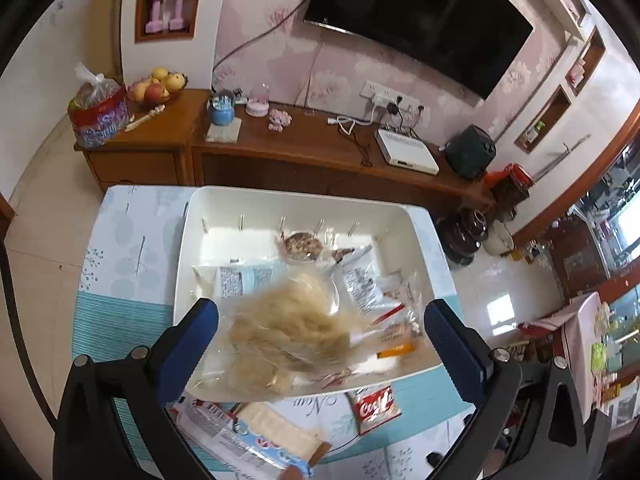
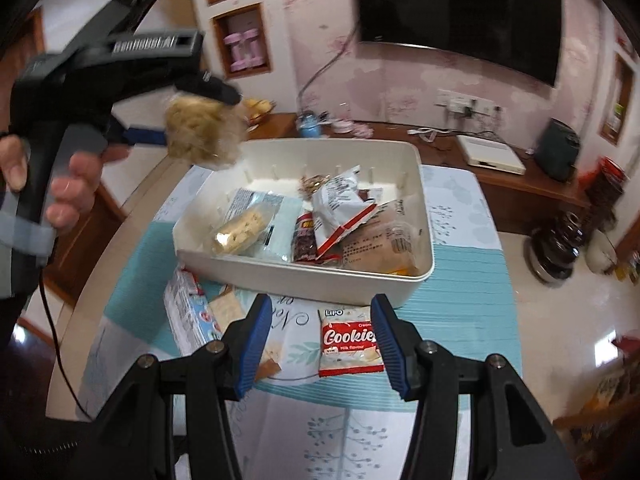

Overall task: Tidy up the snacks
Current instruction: 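Lower the yellow-puff bag into the tray and open the left tool, then grasp the white printed bag with the left tool while the right grasps the Lipo Cookies packet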

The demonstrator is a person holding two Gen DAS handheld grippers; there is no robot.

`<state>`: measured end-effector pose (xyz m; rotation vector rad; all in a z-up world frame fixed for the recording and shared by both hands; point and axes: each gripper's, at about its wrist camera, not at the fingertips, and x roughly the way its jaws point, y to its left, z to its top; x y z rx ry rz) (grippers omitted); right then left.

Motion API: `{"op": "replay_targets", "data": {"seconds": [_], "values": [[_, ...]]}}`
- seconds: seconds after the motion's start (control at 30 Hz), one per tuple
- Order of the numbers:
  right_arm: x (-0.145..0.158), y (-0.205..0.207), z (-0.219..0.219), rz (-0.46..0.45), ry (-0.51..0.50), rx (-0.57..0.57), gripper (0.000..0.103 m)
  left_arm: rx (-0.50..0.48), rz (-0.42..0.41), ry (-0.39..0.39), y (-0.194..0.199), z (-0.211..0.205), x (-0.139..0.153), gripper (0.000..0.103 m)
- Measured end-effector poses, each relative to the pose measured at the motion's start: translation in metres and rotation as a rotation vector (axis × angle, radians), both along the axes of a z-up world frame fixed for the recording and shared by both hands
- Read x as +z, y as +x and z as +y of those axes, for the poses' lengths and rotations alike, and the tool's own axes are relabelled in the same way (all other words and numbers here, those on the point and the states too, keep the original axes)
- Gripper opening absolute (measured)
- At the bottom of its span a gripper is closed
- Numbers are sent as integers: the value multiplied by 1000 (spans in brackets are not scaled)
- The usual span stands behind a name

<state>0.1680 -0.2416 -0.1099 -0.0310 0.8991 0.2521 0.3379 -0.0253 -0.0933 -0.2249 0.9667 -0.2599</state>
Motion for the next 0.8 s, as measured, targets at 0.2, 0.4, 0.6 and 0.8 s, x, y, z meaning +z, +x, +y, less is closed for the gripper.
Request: {"op": "replay_targets", "data": {"seconds": [0.2,0.4,0.6,0.8], "values": [[-9,6,-15,23,16,127,52,104,-12,28,-8,-8,2,102],[-19,12,-31,48,34,192,52,223,4,60,-35,2,-8,102],[-33,19,-40,83,46,238,52,335,50,54,-69,21,-26,102],[-48,27,-40,130,65,267,52,451,135,29,-100,42,-59,102]]}}
